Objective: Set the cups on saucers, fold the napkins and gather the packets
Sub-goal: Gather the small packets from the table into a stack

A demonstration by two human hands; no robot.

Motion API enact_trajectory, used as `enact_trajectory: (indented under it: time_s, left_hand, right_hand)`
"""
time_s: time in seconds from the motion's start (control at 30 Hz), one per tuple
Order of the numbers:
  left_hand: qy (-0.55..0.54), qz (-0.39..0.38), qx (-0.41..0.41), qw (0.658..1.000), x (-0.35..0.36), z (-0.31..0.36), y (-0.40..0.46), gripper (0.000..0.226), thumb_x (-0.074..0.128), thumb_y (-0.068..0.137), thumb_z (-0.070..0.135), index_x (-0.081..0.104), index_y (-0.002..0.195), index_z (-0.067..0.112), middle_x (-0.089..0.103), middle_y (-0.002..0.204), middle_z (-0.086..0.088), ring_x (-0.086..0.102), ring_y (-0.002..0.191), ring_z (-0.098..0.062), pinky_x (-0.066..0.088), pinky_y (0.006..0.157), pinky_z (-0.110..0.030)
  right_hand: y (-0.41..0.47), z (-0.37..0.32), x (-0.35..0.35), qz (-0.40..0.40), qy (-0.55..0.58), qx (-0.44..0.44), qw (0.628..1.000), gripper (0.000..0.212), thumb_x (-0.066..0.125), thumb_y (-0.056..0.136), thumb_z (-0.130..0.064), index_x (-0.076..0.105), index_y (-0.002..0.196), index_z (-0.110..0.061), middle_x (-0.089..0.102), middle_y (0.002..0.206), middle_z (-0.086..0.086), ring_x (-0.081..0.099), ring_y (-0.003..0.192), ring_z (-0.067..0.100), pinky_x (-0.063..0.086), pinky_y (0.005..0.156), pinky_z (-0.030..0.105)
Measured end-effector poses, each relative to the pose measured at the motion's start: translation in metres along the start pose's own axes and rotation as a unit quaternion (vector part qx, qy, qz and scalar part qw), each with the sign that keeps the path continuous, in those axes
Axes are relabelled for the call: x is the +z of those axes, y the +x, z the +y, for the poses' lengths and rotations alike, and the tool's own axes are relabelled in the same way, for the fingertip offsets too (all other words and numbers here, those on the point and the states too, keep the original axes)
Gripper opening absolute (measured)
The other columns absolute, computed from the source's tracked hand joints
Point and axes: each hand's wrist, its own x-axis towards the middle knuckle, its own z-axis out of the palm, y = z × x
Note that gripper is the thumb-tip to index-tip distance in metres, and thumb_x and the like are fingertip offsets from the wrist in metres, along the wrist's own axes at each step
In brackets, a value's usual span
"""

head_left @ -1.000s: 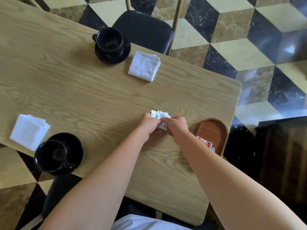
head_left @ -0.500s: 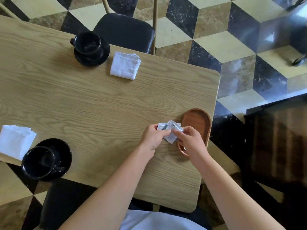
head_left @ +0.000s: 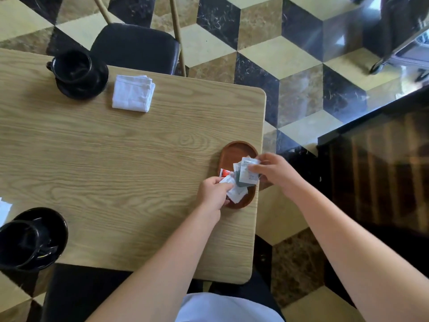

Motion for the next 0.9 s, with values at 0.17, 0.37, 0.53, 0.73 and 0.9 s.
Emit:
enact_trajectory:
  time_s: [0.17, 0.37, 0.53, 0.73, 0.9]
  left_hand:
    - [0.003, 0.018, 0.004, 1.000, 0.008, 0.012, 0.014, 0.018, 0.064, 0.085, -0.004, 0.068, 0.087, 0.013, 0.073, 0.098, -0.011, 0.074, 0.090, -0.027, 0.065, 0.077, -0.045]
    - [0.076, 0.083, 0.035, 0.993, 0.012, 0.019, 0.019, 0.021, 0.057, 0.088, 0.000, 0.064, 0.085, 0.019, 0.074, 0.093, -0.009, 0.074, 0.077, -0.026, 0.060, 0.064, -0.035]
    - [-0.006, 0.066, -0.006, 0.998, 0.025, 0.025, 0.020, 0.015, 0.051, 0.095, -0.002, 0.059, 0.101, 0.009, 0.073, 0.076, -0.014, 0.075, 0.056, -0.026, 0.062, 0.055, -0.034]
    - [0.242, 0.127, 0.069, 0.959, 0.027, 0.022, 0.016, 0.014, 0.061, 0.087, 0.012, 0.073, 0.094, 0.011, 0.074, 0.100, -0.008, 0.069, 0.085, -0.028, 0.048, 0.064, -0.031]
    - [0.297, 0.141, 0.103, 0.939, 0.020, 0.017, 0.004, 0.025, 0.061, 0.092, 0.020, 0.050, 0.113, 0.012, 0.069, 0.107, -0.008, 0.067, 0.097, -0.033, 0.042, 0.067, -0.035]
  right_hand:
    - [0.038, -0.029, -0.014, -0.035, -0.208, -0.062, 0.976, 0.014, 0.076, 0.087, -0.022, 0.066, 0.097, -0.024, 0.067, 0.087, -0.006, 0.062, 0.075, 0.012, 0.045, 0.056, 0.023]
    - [0.064, -0.057, -0.009, -0.083, -0.412, -0.157, 0.894, 0.015, 0.074, 0.085, -0.020, 0.066, 0.096, -0.026, 0.060, 0.084, -0.008, 0.057, 0.076, 0.016, 0.044, 0.056, 0.026]
    - [0.074, -0.063, -0.002, -0.092, -0.454, -0.193, 0.865, 0.013, 0.071, 0.084, -0.021, 0.065, 0.093, -0.027, 0.061, 0.084, -0.005, 0.055, 0.071, 0.014, 0.047, 0.058, 0.029]
    - [0.069, -0.046, 0.005, -0.079, -0.484, -0.215, 0.845, 0.017, 0.068, 0.085, -0.021, 0.064, 0.101, -0.023, 0.062, 0.085, -0.003, 0.058, 0.075, 0.020, 0.046, 0.055, 0.031]
    - [0.056, -0.036, 0.012, -0.002, -0.474, -0.251, 0.844, 0.043, 0.071, 0.090, -0.025, 0.057, 0.130, -0.022, 0.054, 0.123, 0.002, 0.058, 0.102, 0.023, 0.056, 0.077, 0.038]
